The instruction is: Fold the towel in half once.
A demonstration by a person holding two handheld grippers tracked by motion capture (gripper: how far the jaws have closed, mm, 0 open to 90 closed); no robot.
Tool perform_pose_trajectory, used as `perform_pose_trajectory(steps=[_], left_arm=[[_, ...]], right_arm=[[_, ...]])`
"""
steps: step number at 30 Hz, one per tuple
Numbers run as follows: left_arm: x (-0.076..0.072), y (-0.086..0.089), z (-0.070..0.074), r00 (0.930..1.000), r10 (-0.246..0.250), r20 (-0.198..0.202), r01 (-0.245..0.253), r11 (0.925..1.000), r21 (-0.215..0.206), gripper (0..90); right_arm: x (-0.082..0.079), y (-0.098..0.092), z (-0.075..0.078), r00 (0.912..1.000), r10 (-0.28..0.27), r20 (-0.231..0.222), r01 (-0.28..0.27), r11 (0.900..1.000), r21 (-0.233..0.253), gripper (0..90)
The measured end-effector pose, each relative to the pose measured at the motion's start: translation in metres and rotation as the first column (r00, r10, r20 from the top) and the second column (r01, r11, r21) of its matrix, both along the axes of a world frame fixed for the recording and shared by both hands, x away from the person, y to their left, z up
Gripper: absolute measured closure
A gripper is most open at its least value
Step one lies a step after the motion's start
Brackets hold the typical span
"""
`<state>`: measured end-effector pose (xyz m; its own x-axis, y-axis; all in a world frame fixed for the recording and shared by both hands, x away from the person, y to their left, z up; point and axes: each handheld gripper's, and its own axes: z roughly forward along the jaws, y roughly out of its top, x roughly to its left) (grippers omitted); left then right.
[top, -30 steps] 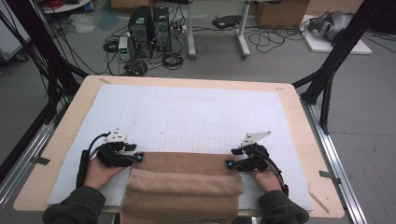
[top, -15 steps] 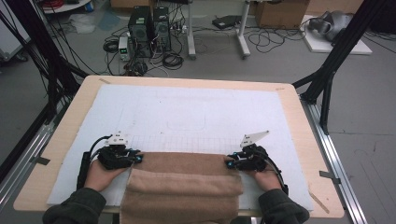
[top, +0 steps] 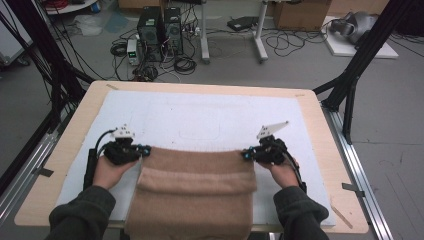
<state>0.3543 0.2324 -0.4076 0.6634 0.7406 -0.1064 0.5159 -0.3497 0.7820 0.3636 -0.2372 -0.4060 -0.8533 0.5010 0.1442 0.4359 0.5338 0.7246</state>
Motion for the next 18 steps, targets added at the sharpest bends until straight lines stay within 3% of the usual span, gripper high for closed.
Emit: perform_pose_trajectory(steps=[2, 5, 7, 9, 11, 13, 15, 17, 18], left_arm=[[0.018, 0.002, 0.018, 0.9993, 0.033, 0.017, -0.032, 0.9990, -0.032, 85.7], [0.043, -0.003, 0.054, 0.9951, 0.058, 0.080, -0.059, 0.9982, 0.008, 85.7], [0.060, -0.008, 0.082, 0.9887, 0.077, 0.129, -0.082, 0.9961, 0.035, 85.8], [0.074, -0.009, 0.112, 0.9818, 0.093, 0.166, -0.095, 0.9955, 0.006, 85.8], [0.083, -0.013, 0.128, 0.9747, 0.111, 0.194, -0.112, 0.9937, -0.002, 83.8], [0.087, -0.016, 0.126, 0.9724, 0.149, 0.180, -0.158, 0.9867, 0.038, 64.0], [0.087, -0.012, 0.112, 0.9789, 0.141, 0.148, -0.148, 0.9885, 0.033, 61.3], [0.083, -0.008, 0.094, 0.9837, 0.132, 0.122, -0.136, 0.9903, 0.026, 60.3], [0.080, -0.007, 0.084, 0.9866, 0.128, 0.101, -0.131, 0.9912, 0.020, 59.3]], right_arm=[[0.015, 0.000, 0.018, 0.9987, -0.030, 0.042, 0.030, 1.000, 0.001, 84.5], [0.039, 0.004, 0.051, 0.9917, -0.060, 0.114, 0.062, 0.998, -0.021, 84.6], [0.053, 0.007, 0.076, 0.9832, -0.080, 0.164, 0.085, 0.996, -0.028, 84.7], [0.068, 0.006, 0.100, 0.9728, -0.103, 0.208, 0.110, 0.994, -0.021, 84.7], [0.078, 0.002, 0.121, 0.9618, -0.137, 0.237, 0.138, 0.990, 0.013, 82.4], [0.086, -0.003, 0.126, 0.9525, -0.190, 0.238, 0.182, 0.982, 0.053, 56.7], [0.091, -0.007, 0.115, 0.9614, -0.213, 0.174, 0.209, 0.977, 0.044, 52.0], [0.087, -0.009, 0.098, 0.9661, -0.206, 0.156, 0.209, 0.978, -0.001, 50.8], [0.083, -0.010, 0.089, 0.9685, -0.203, 0.145, 0.205, 0.979, 0.001, 50.1]])
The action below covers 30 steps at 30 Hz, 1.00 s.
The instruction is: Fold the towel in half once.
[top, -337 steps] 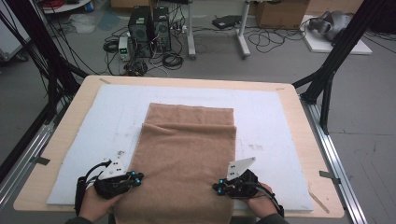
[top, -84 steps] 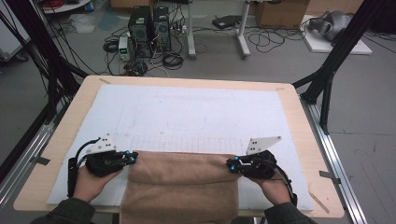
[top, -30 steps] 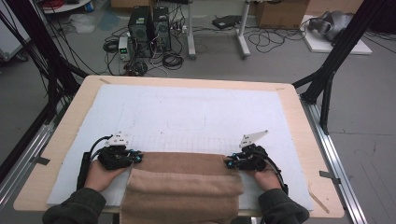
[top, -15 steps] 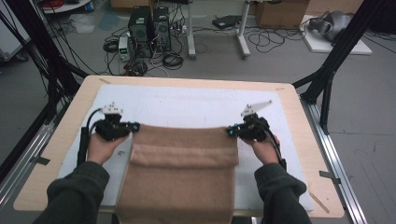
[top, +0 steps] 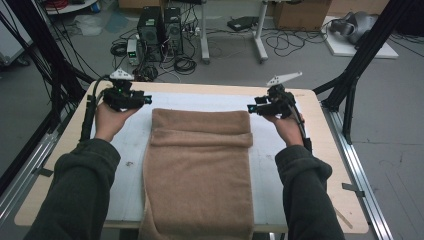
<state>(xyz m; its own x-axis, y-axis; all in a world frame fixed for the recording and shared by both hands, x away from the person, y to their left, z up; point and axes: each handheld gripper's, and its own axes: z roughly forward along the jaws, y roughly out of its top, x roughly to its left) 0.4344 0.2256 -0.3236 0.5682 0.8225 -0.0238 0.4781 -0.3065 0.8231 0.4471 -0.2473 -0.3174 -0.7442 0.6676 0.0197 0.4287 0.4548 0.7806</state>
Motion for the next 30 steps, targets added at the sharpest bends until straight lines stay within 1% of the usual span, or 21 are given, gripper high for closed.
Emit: perform_pose_trajectory(steps=[1, 3, 5, 6, 8, 10, 11, 12, 13, 15, 16, 18, 19, 20, 21, 22, 23, 24, 25, 28, 30], left_arm=[[-0.003, 0.001, -0.009, 0.9996, -0.010, -0.025, 0.009, 0.9999, -0.003, 58.0], [-0.009, 0.001, -0.026, 0.9985, -0.032, -0.044, 0.032, 0.9995, -0.001, 57.1], [-0.015, 0.001, -0.040, 0.9972, -0.046, -0.059, 0.045, 0.9989, -0.016, 56.3], [-0.017, 0.001, -0.046, 0.9968, -0.051, -0.061, 0.050, 0.9986, -0.020, 56.0], [-0.020, -0.002, -0.059, 0.9946, -0.064, -0.082, 0.061, 0.9974, -0.038, 56.0], [-0.021, -0.007, -0.070, 0.9906, -0.081, -0.110, 0.080, 0.9967, -0.019, 55.7], [-0.019, -0.010, -0.074, 0.9857, -0.101, -0.135, 0.101, 0.9949, -0.003, 54.6], [-0.018, -0.013, -0.078, 0.9812, -0.115, -0.155, 0.117, 0.9932, 0.000, 54.1], [-0.018, -0.016, -0.080, 0.9789, -0.123, -0.163, 0.127, 0.9919, 0.011, 54.1], [-0.017, -0.022, -0.086, 0.9736, -0.127, -0.190, 0.139, 0.9887, 0.054, 54.6], [-0.016, -0.025, -0.089, 0.9693, -0.127, -0.210, 0.147, 0.9860, 0.080, 55.0], [-0.015, -0.027, -0.094, 0.9615, -0.137, -0.238, 0.165, 0.9812, 0.100, 60.3], [-0.015, -0.028, -0.097, 0.9590, -0.134, -0.250, 0.164, 0.9806, 0.107, 63.6], [-0.015, -0.029, -0.098, 0.9578, -0.139, -0.251, 0.173, 0.9781, 0.116, 68.6], [-0.017, -0.029, -0.097, 0.9590, -0.147, -0.242, 0.181, 0.9759, 0.123, 75.4], [-0.017, -0.030, -0.096, 0.9613, -0.148, -0.233, 0.180, 0.9760, 0.123, 81.9], [-0.018, -0.030, -0.093, 0.9639, -0.147, -0.222, 0.178, 0.9761, 0.125, 84.4], [-0.019, -0.029, -0.091, 0.9660, -0.152, -0.209, 0.181, 0.9754, 0.127, 85.3], [-0.020, -0.028, -0.088, 0.9694, -0.148, -0.196, 0.173, 0.9782, 0.115, 85.7], [-0.025, -0.022, -0.079, 0.9748, -0.147, -0.168, 0.163, 0.9824, 0.090, 85.9], [-0.031, -0.019, -0.072, 0.9763, -0.158, -0.148, 0.171, 0.9820, 0.080, 85.9]], right_arm=[[-0.003, -0.001, -0.009, 0.9997, 0.006, -0.024, -0.005, 1.000, 0.003, 49.0], [-0.010, -0.003, -0.026, 0.9986, 0.012, -0.051, -0.012, 1.000, 0.001, 49.2], [-0.014, -0.001, -0.040, 0.9961, 0.022, -0.085, -0.025, 0.999, -0.034, 48.8], [-0.017, 0.000, -0.046, 0.9962, 0.027, -0.082, -0.030, 0.999, -0.042, 49.4], [-0.019, 0.003, -0.059, 0.9945, 0.031, -0.099, -0.035, 0.999, -0.040, 49.4], [-0.020, 0.007, -0.072, 0.9918, 0.044, -0.120, -0.050, 0.998, -0.045, 48.6], [-0.020, 0.009, -0.078, 0.9890, 0.054, -0.138, -0.061, 0.997, -0.048, 48.2], [-0.020, 0.012, -0.083, 0.9872, 0.058, -0.149, -0.067, 0.996, -0.057, 47.6], [-0.020, 0.015, -0.088, 0.9858, 0.062, -0.156, -0.073, 0.995, -0.066, 47.6], [-0.019, 0.018, -0.096, 0.9832, 0.058, -0.173, -0.074, 0.994, -0.085, 48.3], [-0.019, 0.019, -0.099, 0.9825, 0.049, -0.180, -0.067, 0.993, -0.093, 50.5], [-0.019, 0.019, -0.104, 0.9776, 0.053, -0.204, -0.075, 0.992, -0.100, 61.8], [-0.019, 0.018, -0.105, 0.9769, 0.051, -0.208, -0.074, 0.991, -0.109, 68.9], [-0.020, 0.018, -0.105, 0.9773, 0.056, -0.204, -0.078, 0.991, -0.104, 73.6], [-0.021, 0.018, -0.105, 0.9777, 0.064, -0.200, -0.085, 0.991, -0.100, 78.0], [-0.022, 0.017, -0.104, 0.9776, 0.076, -0.196, -0.095, 0.991, -0.094, 82.5], [-0.023, 0.017, -0.102, 0.9775, 0.088, -0.192, -0.106, 0.990, -0.089, 85.6], [-0.025, 0.017, -0.100, 0.9770, 0.098, -0.189, -0.114, 0.990, -0.078, 87.6], [-0.026, 0.017, -0.097, 0.9778, 0.110, -0.179, -0.123, 0.990, -0.066, 89.3], [-0.031, 0.015, -0.089, 0.9786, 0.133, -0.157, -0.142, 0.989, -0.043, 89.3], [-0.036, 0.014, -0.083, 0.9792, 0.142, -0.145, -0.149, 0.988, -0.034, 89.4]])
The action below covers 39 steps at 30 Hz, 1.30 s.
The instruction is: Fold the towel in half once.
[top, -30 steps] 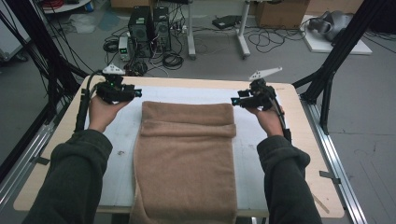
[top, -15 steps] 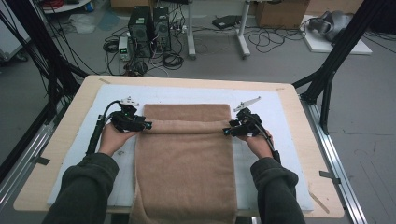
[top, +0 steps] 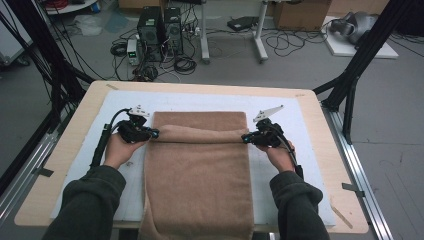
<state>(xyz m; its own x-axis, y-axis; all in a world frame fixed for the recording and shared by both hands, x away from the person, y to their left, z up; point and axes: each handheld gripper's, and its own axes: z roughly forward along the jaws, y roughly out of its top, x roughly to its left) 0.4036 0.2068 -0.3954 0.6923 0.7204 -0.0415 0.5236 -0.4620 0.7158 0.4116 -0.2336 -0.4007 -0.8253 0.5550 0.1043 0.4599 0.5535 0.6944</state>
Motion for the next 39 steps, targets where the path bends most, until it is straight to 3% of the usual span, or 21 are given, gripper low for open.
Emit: perform_pose_trajectory(steps=[3, 6, 10, 11, 13, 15, 17, 19, 22, 23, 26, 32, 36, 39], left_arm=[[-0.010, 0.002, 0.006, 0.9993, 0.000, 0.038, 0.001, 0.9998, -0.019, 85.7], [-0.015, 0.004, 0.000, 0.9993, 0.013, 0.036, -0.013, 0.9999, 0.001, 85.6], [-0.015, 0.009, -0.014, 0.9994, 0.035, 0.003, -0.035, 0.9992, -0.017, 82.0], [-0.014, 0.010, -0.017, 0.9991, 0.041, -0.007, -0.041, 0.9990, -0.018, 79.2], [-0.010, 0.011, -0.022, 0.9969, 0.059, -0.051, -0.062, 0.9969, -0.048, 63.4], [-0.007, 0.011, -0.025, 0.9957, 0.070, -0.061, -0.074, 0.9946, -0.072, 61.1], [-0.006, 0.009, -0.028, 0.9956, 0.068, -0.064, -0.072, 0.9958, -0.056, 61.5], [-0.004, 0.005, -0.033, 0.9951, 0.062, -0.077, -0.064, 0.9977, -0.023, 66.8], [-0.006, 0.002, -0.035, 0.9962, 0.069, -0.053, -0.071, 0.9969, -0.035, 82.0], [-0.007, 0.002, -0.034, 0.9966, 0.068, -0.046, -0.069, 0.9972, -0.028, 83.8], [-0.010, 0.004, -0.029, 0.9972, 0.073, -0.015, -0.073, 0.9968, -0.033, 85.2], [-0.020, 0.018, -0.009, 0.9950, 0.090, 0.043, -0.085, 0.9909, -0.104, 85.0], [-0.037, 0.023, -0.002, 0.9966, 0.053, 0.063, -0.046, 0.9930, -0.108, 84.9], [-0.053, 0.024, -0.002, 0.9972, 0.026, 0.070, -0.020, 0.9960, -0.087, 84.7]], right_arm=[[-0.006, -0.002, 0.005, 0.9999, 0.004, 0.012, -0.004, 1.000, 0.008, 89.4], [-0.007, -0.003, 0.004, 0.9999, 0.003, 0.010, -0.003, 1.000, 0.005, 89.3], [0.001, -0.001, -0.007, 0.9993, -0.037, -0.005, 0.036, 0.999, -0.013, 71.9], [0.003, 0.001, -0.010, 0.9986, -0.051, 0.009, 0.052, 0.998, -0.032, 66.2], [0.008, 0.003, -0.015, 0.9968, -0.080, -0.001, 0.080, 0.996, -0.028, 62.8], [0.014, 0.004, -0.019, 0.9943, -0.107, 0.003, 0.107, 0.994, -0.021, 57.2], [0.020, 0.005, -0.024, 0.9900, -0.140, -0.018, 0.139, 0.990, -0.025, 53.0], [0.022, 0.007, -0.031, 0.9887, -0.145, -0.038, 0.143, 0.989, -0.040, 55.6], [0.021, 0.010, -0.030, 0.9920, -0.120, -0.039, 0.119, 0.992, -0.037, 77.2], [0.021, 0.011, -0.028, 0.9938, -0.108, -0.026, 0.107, 0.993, -0.049, 80.3], [0.016, 0.013, -0.020, 0.9960, -0.089, 0.006, 0.090, 0.994, -0.066, 81.7], [0.002, 0.011, 0.007, 0.9956, -0.062, 0.071, 0.062, 0.998, 0.004, 81.5], [-0.016, 0.013, 0.021, 0.9962, -0.008, 0.086, 0.006, 1.000, 0.022, 82.1], [-0.035, 0.012, 0.024, 0.9948, 0.023, 0.099, -0.026, 0.999, 0.030, 82.2]])
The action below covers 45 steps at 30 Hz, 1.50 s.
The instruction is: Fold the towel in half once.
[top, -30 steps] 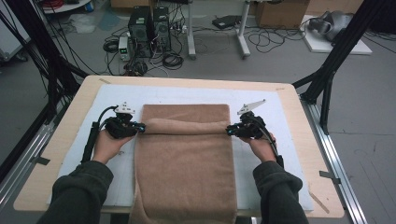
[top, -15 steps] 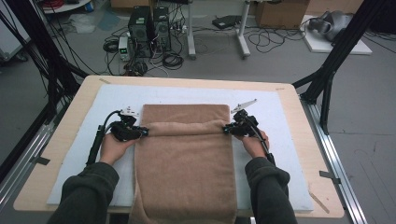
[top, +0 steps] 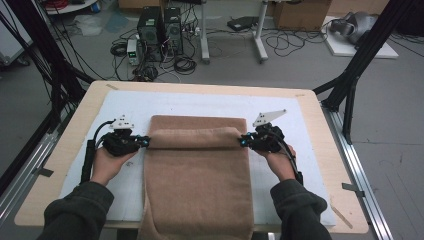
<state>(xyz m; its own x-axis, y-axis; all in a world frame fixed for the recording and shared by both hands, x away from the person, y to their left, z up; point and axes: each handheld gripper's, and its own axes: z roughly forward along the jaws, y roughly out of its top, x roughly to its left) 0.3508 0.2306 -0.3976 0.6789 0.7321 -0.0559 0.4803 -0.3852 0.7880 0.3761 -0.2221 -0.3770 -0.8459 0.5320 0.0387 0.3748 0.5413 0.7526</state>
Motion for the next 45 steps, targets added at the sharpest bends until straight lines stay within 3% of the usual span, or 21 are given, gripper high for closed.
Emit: perform_pose_trajectory(steps=[5, 8, 11, 13, 18, 22, 26, 31, 33, 36, 45], left_arm=[[-0.028, 0.001, -0.007, 0.9992, -0.039, 0.008, 0.039, 0.9990, 0.023, 84.7], [-0.045, 0.002, -0.013, 0.9980, -0.063, 0.002, 0.063, 0.9980, 0.002, 84.8], [-0.056, 0.000, -0.021, 0.9959, -0.086, -0.031, 0.086, 0.9962, 0.011, 80.5], [-0.060, -0.001, -0.023, 0.9943, -0.096, -0.045, 0.096, 0.9953, -0.004, 71.0], [-0.071, -0.006, -0.022, 0.9880, -0.151, -0.032, 0.150, 0.9880, -0.037, 66.3], [-0.076, -0.013, -0.026, 0.9787, -0.199, -0.053, 0.198, 0.9801, -0.007, 66.3], [-0.077, -0.007, -0.031, 0.9824, -0.176, -0.061, 0.178, 0.9840, 0.015, 67.6], [-0.077, 0.014, -0.026, 0.9893, -0.134, -0.058, 0.132, 0.9907, -0.032, 67.0], [-0.078, 0.020, -0.023, 0.9910, -0.121, -0.057, 0.118, 0.9918, -0.049, 66.2], [-0.082, 0.022, -0.019, 0.9898, -0.131, -0.055, 0.127, 0.9888, -0.078, 64.6], [-0.090, 0.002, -0.014, 0.9782, -0.204, -0.041, 0.199, 0.9753, -0.095, 64.3]], right_arm=[[-0.033, -0.003, -0.009, 0.9995, 0.030, 0.004, -0.030, 0.999, 0.022, 82.4], [-0.051, -0.005, -0.016, 0.9989, 0.048, 0.000, -0.048, 0.999, 0.013, 82.4], [-0.061, -0.007, -0.024, 0.9970, 0.064, -0.043, -0.064, 0.998, 0.016, 76.5], [-0.062, -0.007, -0.025, 0.9969, 0.065, -0.043, -0.065, 0.998, 0.016, 73.2], [-0.059, -0.005, -0.026, 0.9978, 0.057, -0.035, -0.055, 0.998, 0.044, 66.3], [-0.054, 0.001, -0.030, 0.9974, 0.061, -0.039, -0.059, 0.997, 0.040, 64.4], [-0.052, 0.006, -0.031, 0.9966, 0.070, -0.043, -0.068, 0.996, 0.050, 63.6], [-0.052, 0.010, -0.033, 0.9942, 0.093, -0.054, -0.093, 0.996, 0.010, 61.6], [-0.052, 0.009, -0.036, 0.9922, 0.101, -0.073, -0.100, 0.995, 0.018, 60.3], [-0.056, 0.008, -0.039, 0.9916, 0.101, -0.082, -0.100, 0.995, 0.010, 59.3], [-0.059, 0.001, -0.032, 0.9959, 0.076, -0.048, -0.075, 0.997, 0.034, 58.7]])
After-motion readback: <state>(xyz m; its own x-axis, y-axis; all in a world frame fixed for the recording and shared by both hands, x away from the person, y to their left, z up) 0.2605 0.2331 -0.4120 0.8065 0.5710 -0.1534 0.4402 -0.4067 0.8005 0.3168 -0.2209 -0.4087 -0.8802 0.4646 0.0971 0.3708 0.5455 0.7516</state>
